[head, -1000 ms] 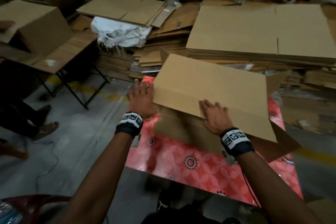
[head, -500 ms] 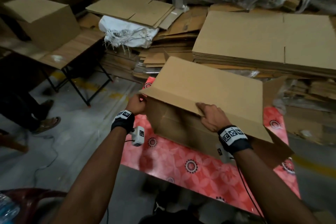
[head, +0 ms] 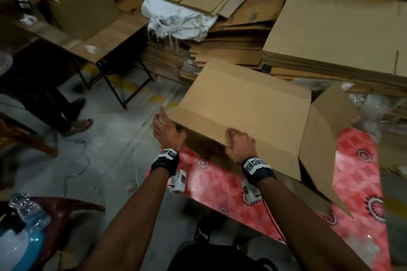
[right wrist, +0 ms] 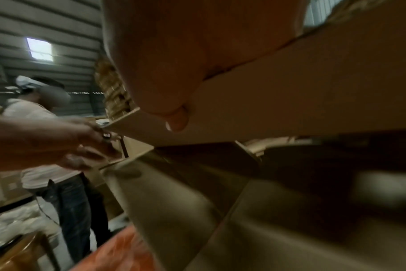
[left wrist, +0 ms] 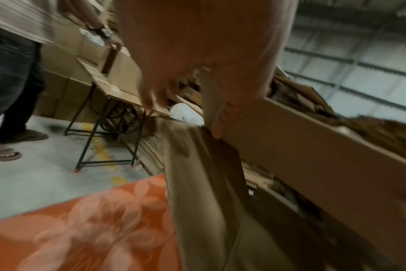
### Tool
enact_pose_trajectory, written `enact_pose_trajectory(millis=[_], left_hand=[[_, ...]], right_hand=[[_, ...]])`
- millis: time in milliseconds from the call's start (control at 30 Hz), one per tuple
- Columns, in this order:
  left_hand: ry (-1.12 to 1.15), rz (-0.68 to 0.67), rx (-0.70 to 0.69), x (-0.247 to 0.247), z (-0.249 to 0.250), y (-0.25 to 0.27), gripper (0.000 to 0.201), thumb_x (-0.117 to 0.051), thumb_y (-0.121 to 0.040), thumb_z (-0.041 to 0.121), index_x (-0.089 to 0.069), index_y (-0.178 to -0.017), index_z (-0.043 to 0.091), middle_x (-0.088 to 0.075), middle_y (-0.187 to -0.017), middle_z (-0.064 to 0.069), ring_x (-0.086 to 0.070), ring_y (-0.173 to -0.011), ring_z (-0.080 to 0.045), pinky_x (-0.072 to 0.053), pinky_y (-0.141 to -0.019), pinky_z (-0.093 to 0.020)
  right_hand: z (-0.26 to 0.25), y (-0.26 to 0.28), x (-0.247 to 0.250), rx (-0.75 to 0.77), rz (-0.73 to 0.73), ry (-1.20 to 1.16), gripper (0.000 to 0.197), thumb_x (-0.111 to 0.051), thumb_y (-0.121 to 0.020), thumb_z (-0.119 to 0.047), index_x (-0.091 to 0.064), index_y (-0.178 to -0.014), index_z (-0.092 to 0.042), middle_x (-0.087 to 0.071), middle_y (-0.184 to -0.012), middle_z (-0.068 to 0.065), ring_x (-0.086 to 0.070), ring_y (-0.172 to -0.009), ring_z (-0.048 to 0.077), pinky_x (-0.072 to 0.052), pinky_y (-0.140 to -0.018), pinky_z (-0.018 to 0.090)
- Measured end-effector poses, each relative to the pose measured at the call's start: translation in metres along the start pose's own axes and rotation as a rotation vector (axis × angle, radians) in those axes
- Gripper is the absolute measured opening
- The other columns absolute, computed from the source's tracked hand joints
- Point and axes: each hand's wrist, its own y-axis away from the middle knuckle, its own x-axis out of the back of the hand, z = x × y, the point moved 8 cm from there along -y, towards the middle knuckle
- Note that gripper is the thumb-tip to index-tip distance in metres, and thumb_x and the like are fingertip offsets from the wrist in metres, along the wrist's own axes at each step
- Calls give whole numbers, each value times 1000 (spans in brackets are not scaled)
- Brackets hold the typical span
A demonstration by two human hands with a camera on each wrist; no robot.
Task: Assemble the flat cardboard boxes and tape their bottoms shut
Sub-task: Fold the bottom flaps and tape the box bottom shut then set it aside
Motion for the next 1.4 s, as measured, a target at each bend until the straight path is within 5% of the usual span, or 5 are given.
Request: enact_pose_trajectory(millis=[500, 933, 1033, 1267, 1400], left_hand=[[-607, -857, -810, -184, 27, 129, 73, -61, -91, 38, -30, -156, 23, -23, -165, -11, -18, -153, -36, -20, -121, -53], [-843, -960, -1057, -235, 39, 195, 44, -52, -91, 34, -60, -125, 7, -60, -126, -35, -65, -97, -46, -57, -69, -46], [-982, -930, -1078, -233, 41, 200, 50, -41, -102, 30, -45, -141, 0, -40, -141, -49, -52, -117, -65, -51, -89, -65], [-828, -833, -1231, -194, 90, 175, 56, -21, -95, 38, -60, -117, 4, -70, -96, -22, -70, -72, -39, -52, -57, -36], [-889, -665, -1286, -165, 119, 164, 38, -31, -108, 34, -44, -139, 16, -68, -124, -10, -70, -102, -36, -40, -68, -37]], right_hand=[[77, 29, -137, -246, -233, -76, 92, -71, -83, -54, -28, -156, -17, -30, -160, 14, -33, -142, 40, -34, -112, 60], [138, 124, -129, -316, 44, 44, 76, -53, -82, -1, -33, -156, -3, -24, -166, 21, -14, -157, 35, -4, -125, 55], [155, 138, -117, -379, 73, 134, 101, -59, -70, 6, -19, -162, -8, -12, -169, 21, -7, -157, 35, 2, -124, 54], [200, 153, -90, -522, 50, 212, 91, -66, -80, -11, -21, -159, -10, -50, -146, 17, -45, -135, 39, -32, -117, 54], [196, 142, -50, -427, 143, 225, 76, -71, -88, -28, -36, -156, -20, -68, -124, 9, -64, -109, 37, -42, -102, 52]])
